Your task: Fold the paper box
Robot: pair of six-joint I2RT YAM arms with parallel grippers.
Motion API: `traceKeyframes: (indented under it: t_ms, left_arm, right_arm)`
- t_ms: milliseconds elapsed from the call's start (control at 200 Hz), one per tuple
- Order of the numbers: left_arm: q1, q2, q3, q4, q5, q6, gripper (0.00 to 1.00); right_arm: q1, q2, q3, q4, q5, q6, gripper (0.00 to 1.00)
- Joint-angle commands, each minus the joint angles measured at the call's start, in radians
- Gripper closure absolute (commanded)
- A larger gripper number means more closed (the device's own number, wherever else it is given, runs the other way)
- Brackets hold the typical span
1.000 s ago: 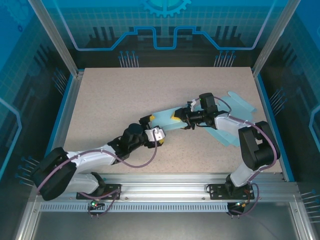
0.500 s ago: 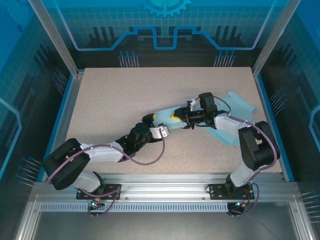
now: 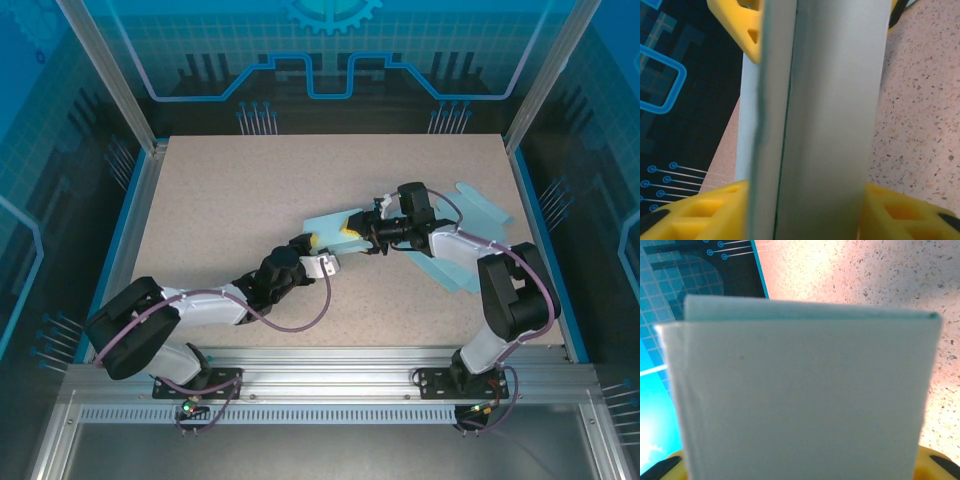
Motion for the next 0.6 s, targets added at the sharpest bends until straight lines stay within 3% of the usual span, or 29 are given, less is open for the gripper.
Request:
traceKeyframes:
  t_ms: [0, 285, 475, 595]
  left_arm:
    - [0.002, -0.016, 0.034, 0.062, -0.031, -0.010, 0.55]
    - [0.002, -0.087, 0.023, -0.018, 0.006, -0.025, 0.65]
    - [0.002, -0.165, 0.032, -0.202, 0.076, -0.044, 0.68]
    - [0.001, -0.213, 0.066, -0.369, 0.139, -0.074, 0.71]
  right_arm:
    - [0.015, -0.024, 0.005, -0.062, -0.036, -0.028, 0.62]
    - [0.006, -0.038, 0.011, -0.112, -0.020, -0.067, 0.55]
    - [-0.023, -0.068, 0.017, -0.163, -0.007, -0.106, 0.42]
    - [-0.045, -0.094, 0.025, -0.219, 0.011, -0.147, 0.29]
